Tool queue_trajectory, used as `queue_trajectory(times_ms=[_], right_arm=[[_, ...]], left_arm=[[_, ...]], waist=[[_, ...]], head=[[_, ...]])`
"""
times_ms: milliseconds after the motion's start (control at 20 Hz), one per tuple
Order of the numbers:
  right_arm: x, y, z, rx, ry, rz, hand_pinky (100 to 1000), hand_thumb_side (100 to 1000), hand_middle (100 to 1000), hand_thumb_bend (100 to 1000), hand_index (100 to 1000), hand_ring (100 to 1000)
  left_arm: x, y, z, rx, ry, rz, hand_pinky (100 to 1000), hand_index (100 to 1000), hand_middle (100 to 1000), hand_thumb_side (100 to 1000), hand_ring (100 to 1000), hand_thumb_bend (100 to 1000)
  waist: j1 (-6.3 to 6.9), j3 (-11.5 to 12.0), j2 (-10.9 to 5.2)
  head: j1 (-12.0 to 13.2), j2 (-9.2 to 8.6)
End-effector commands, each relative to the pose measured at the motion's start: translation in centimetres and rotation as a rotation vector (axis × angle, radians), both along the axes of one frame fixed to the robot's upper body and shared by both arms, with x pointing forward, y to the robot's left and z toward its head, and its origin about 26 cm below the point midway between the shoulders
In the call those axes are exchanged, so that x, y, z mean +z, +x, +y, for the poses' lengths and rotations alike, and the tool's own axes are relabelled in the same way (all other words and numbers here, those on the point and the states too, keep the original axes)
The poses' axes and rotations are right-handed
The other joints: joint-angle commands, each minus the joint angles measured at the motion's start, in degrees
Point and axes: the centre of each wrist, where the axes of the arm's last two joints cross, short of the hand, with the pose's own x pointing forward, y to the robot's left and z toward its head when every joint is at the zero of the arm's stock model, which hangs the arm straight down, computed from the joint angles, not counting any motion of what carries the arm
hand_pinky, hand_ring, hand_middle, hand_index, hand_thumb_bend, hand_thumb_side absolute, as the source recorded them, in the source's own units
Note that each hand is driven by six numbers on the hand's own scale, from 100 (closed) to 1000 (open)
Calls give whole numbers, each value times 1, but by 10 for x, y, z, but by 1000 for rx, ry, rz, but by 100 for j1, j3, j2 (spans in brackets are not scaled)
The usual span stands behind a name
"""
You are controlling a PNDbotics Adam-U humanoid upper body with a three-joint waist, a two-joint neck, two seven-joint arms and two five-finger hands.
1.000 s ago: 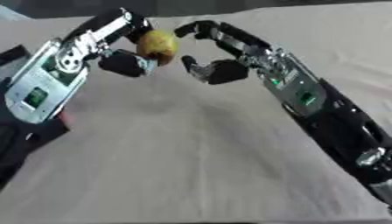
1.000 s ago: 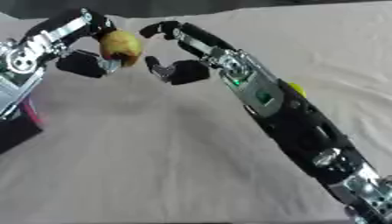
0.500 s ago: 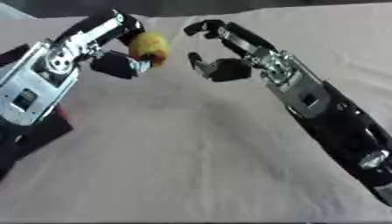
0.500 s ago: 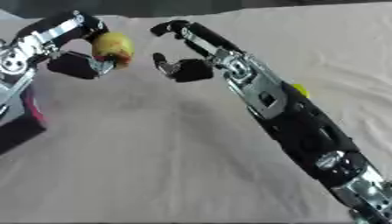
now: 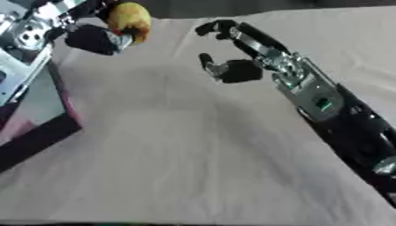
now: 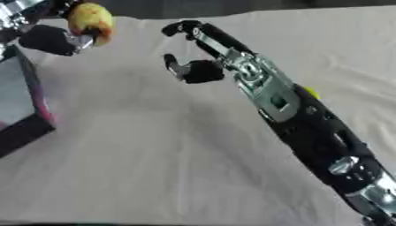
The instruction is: Pick up the objects with one hand, pass them to the other hand, and then place them into the box on the other side of the table.
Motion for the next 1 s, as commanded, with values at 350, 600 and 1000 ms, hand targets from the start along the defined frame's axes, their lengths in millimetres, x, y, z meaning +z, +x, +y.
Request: queue_trajectory(times_ms=[350, 600, 1000], right_arm=[[15, -5, -12, -25, -5, -43, 931, 314, 821, 100, 852, 957], [18, -8, -13, -24, -10, -53, 930, 308, 818, 100, 847, 954], [19, -10, -13, -22, -16, -60, 929, 303, 816, 100, 843, 950]], left_arm=[[10, 6, 101, 241, 36, -57, 753, 468, 445, 100, 557, 140], [7, 3, 135, 319, 39, -56, 752, 470, 446, 100, 560, 151], [-6, -1, 185, 462, 57, -45, 748, 474, 449, 100, 566, 176]], waist=[[27, -11, -184], [7, -6, -170], [-26, 10, -138]], head=[[231, 30], [487, -8], [822, -54]])
